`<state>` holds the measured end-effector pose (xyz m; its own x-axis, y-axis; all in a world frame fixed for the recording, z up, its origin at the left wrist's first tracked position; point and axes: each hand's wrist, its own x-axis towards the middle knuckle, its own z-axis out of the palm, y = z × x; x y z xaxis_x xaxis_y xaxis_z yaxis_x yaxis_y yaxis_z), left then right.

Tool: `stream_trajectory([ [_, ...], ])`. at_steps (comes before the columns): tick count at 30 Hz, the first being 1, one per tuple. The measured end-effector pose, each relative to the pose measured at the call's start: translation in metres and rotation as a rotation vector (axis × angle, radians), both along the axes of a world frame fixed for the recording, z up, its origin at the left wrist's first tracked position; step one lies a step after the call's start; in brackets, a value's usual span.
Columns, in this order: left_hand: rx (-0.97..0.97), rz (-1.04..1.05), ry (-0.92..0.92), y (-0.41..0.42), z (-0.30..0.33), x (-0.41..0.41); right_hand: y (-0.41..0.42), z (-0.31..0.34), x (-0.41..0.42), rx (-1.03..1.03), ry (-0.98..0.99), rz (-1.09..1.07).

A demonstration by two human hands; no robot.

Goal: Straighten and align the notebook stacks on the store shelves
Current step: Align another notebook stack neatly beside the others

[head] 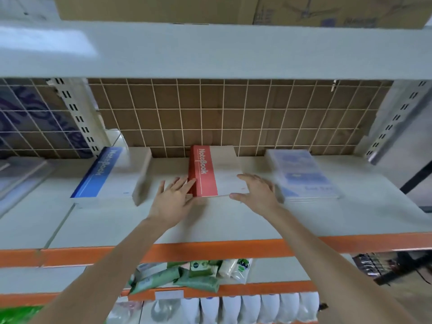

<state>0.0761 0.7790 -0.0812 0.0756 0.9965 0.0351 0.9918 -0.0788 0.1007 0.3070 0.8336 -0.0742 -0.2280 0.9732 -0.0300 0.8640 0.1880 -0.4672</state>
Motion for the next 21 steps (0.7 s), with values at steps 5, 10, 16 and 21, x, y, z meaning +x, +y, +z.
stream_trajectory([
  [5, 0.024, 0.01, -0.02, 0.002, 0.003, 0.001, 0.005, 0.0, -0.002, 0.006, 0.014, -0.007],
  [10, 0.004, -0.008, -0.033, 0.003, 0.007, -0.007, 0.004, -0.001, -0.009, 0.039, -0.091, 0.023],
  [16, 0.014, -0.021, -0.03, 0.007, 0.008, -0.011, 0.003, -0.002, -0.014, 0.063, -0.125, 0.05],
  [21, 0.034, -0.025, -0.059, 0.009, 0.008, -0.012, 0.002, -0.004, -0.014, 0.068, -0.101, 0.037],
])
